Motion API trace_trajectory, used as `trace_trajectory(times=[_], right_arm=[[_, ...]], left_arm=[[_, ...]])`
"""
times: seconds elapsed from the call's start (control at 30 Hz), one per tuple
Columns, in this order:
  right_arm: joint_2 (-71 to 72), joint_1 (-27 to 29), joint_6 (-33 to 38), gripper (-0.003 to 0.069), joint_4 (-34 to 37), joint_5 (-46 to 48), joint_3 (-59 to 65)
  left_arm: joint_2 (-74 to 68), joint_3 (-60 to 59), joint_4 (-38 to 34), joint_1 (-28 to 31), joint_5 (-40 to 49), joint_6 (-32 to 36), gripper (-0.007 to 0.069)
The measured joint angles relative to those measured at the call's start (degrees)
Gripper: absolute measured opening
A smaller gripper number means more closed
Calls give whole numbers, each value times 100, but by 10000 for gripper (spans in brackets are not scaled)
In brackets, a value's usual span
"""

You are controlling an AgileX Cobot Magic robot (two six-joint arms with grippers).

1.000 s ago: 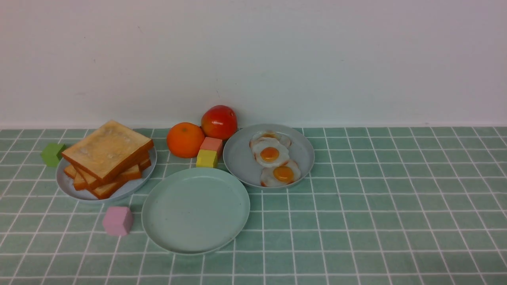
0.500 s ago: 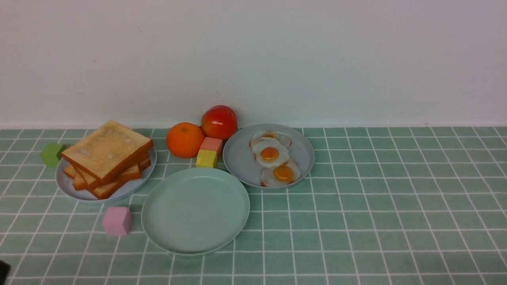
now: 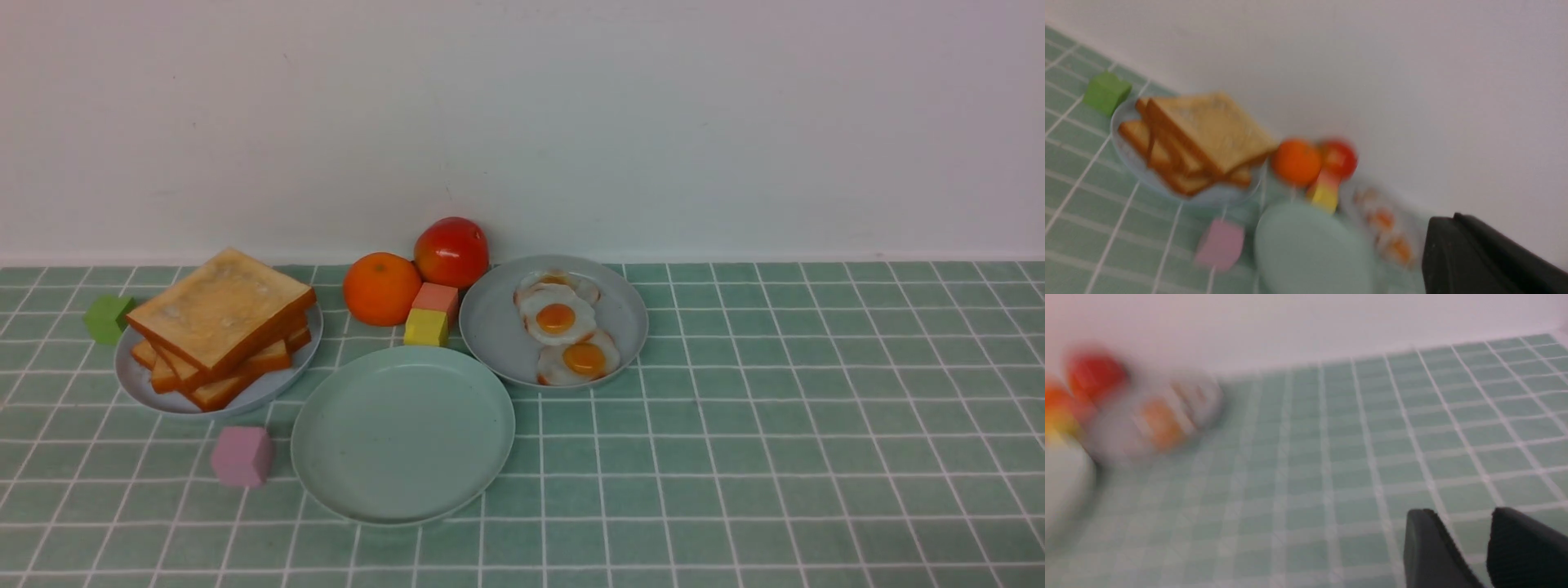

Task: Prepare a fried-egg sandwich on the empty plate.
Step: Use the left arm to grab a slice of bread

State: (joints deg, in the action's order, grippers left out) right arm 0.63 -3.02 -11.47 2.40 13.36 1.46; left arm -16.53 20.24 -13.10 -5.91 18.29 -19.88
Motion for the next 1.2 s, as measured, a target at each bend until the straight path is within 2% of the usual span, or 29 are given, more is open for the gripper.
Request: trace_trajectory(times=[0.03,0.07,0.1,0.13,0.2,0.37,0.4,0.43,0.5,0.73,0.8,0.97,1.03,1.13,1.2], right_arm=[[0,0,-265,239,313,-288,0],[0,0,-306,239,359,-337,0],[0,0,-584,239,678,-702,0],[0,0,-610,239,708,-747,0],[0,0,-831,239,924,-1178,0],[0,-8,-952,232,945,-1253,-71],[0,-21,-967,227,945,-1090,-149],[-56,-102,-945,206,945,-385,-522],[-236,-204,-843,179,917,161,-1012],[-2310,-818,689,45,862,3733,-4047],[-2845,-862,1066,32,859,4276,-4619],[-3689,-1149,1498,29,876,4740,-5444],[-3928,-1430,1576,29,887,4723,-5577],[-3989,-1553,1585,29,887,4718,-5577],[-4001,-1589,1589,29,881,4711,-5577]], left_arm=[[-359,387,35,-65,528,288,-13],[-508,449,43,-90,617,340,-13],[-1109,938,54,-172,1338,782,-13],[-1185,1056,62,-178,1427,898,-13],[-2128,1737,83,-223,2317,1502,-13],[-3315,2400,-94,-223,2464,1755,-13],[-3443,2432,-136,-223,2443,1762,-13],[-3820,2496,-219,-223,2384,1837,-13],[-4040,2556,-226,-223,2370,1884,-13],[-5854,3445,218,-191,2340,1908,-13],[-6383,3821,234,-38,2340,1910,-13],[-7458,4776,300,416,2375,2083,-13],[-8059,5404,421,558,2374,2562,-13],[-8428,5749,447,571,2402,3035,1],[-8821,6084,458,556,2413,3635,66]])
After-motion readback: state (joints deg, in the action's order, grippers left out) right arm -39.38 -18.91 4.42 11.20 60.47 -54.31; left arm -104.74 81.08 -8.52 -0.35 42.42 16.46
